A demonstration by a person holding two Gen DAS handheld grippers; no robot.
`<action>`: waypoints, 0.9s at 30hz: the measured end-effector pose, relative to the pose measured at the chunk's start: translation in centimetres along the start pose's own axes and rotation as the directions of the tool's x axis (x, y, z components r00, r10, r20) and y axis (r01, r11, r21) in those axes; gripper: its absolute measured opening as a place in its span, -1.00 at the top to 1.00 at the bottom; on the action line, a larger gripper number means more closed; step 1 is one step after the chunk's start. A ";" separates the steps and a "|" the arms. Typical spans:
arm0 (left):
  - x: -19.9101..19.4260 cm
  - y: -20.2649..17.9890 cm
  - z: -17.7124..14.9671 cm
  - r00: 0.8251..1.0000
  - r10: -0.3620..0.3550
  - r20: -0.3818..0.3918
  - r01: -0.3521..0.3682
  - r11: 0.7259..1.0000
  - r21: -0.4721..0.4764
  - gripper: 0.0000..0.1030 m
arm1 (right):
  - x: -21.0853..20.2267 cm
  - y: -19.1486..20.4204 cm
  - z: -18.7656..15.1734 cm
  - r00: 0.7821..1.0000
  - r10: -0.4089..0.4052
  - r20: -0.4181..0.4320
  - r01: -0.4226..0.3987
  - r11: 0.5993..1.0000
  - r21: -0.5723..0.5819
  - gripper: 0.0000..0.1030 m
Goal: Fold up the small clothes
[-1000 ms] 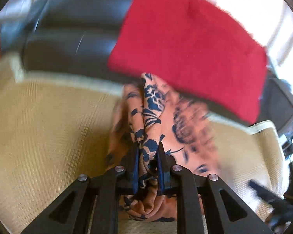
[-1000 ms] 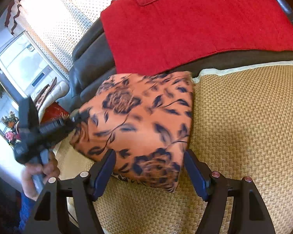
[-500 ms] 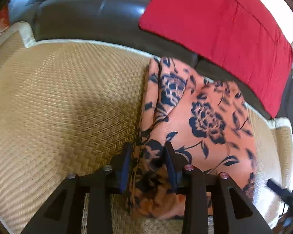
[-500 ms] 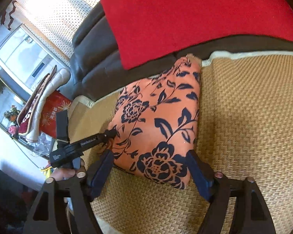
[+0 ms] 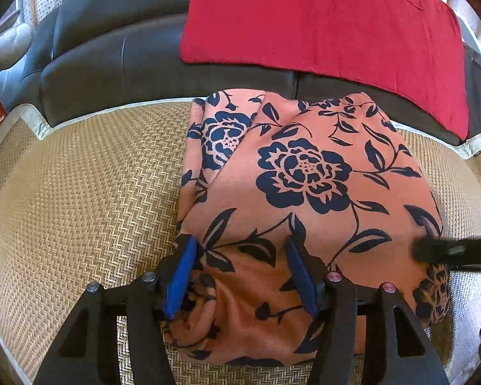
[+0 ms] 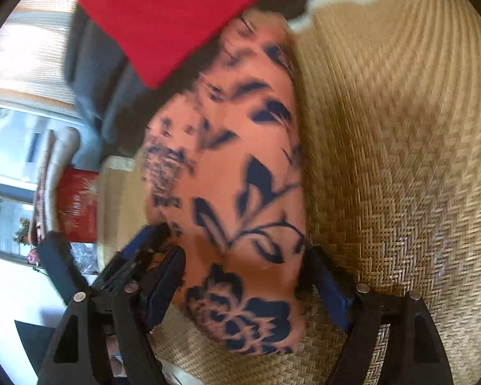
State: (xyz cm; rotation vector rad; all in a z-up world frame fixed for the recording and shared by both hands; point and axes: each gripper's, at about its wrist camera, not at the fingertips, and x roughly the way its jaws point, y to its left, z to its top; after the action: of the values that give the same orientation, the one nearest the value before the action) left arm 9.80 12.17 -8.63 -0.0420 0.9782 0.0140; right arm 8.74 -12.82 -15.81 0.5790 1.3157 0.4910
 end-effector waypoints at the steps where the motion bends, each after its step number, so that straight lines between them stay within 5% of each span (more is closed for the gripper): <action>1: 0.0 0.3 0.0 1.000 -0.008 -0.002 0.008 1.000 -0.008 -0.15 | -0.2 0.6 0.0 0.999 -0.053 0.008 0.053 0.998 -0.035 0.45; 6: -0.1 0.8 -0.9 1.000 -0.017 0.009 0.017 1.000 0.009 -0.15 | 0.0 2.1 -1.5 0.980 -0.187 0.072 0.196 0.969 -0.151 0.56; 8: -0.7 -0.1 -0.8 1.000 0.002 0.014 -0.002 1.000 0.030 -0.15 | 0.5 0.9 -1.3 0.990 -0.134 0.050 0.138 0.986 -0.097 0.40; 9: -0.7 0.0 -0.8 1.000 0.000 0.014 0.000 1.000 0.028 -0.15 | 0.0 0.8 -1.1 0.993 -0.103 0.057 0.108 0.990 -0.088 0.21; 10: -0.7 0.0 -0.8 1.000 -0.004 0.014 0.004 1.000 0.022 -0.15 | -0.5 0.8 -0.9 0.996 -0.067 0.065 0.072 0.994 -0.085 -0.19; 12: -0.6 0.0 -0.7 1.000 -0.006 0.012 0.006 1.000 0.015 -0.15 | -1.9 1.3 -0.1 0.994 -0.018 0.108 0.027 0.996 -0.090 -0.44; 22: -0.5 0.1 -0.4 1.000 -0.016 0.009 0.016 1.000 -0.006 -0.15 | 2.2 0.6 7.5 0.999 -0.021 0.036 0.023 0.999 -0.034 -0.42; 23: -0.6 0.1 -0.5 1.000 -0.015 0.010 0.015 1.000 -0.005 -0.15 | 2.7 1.0 7.9 0.998 -0.047 0.034 0.049 0.997 -0.062 -0.36; 25: -0.6 0.2 -0.5 1.000 -0.017 0.011 0.017 1.000 -0.005 -0.15 | 3.0 1.9 8.3 0.994 -0.099 0.040 0.103 0.989 -0.103 0.28; 27: -0.7 0.4 -0.5 1.000 -0.027 0.011 0.027 1.000 -0.010 -0.15 | 2.4 3.8 7.9 0.986 -0.143 0.083 0.155 0.974 -0.165 0.43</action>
State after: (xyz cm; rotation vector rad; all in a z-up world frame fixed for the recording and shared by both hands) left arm 8.97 12.54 -8.39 -0.0640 0.9662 -0.0056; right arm 16.95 -9.27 -13.94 0.3494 1.2257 0.4505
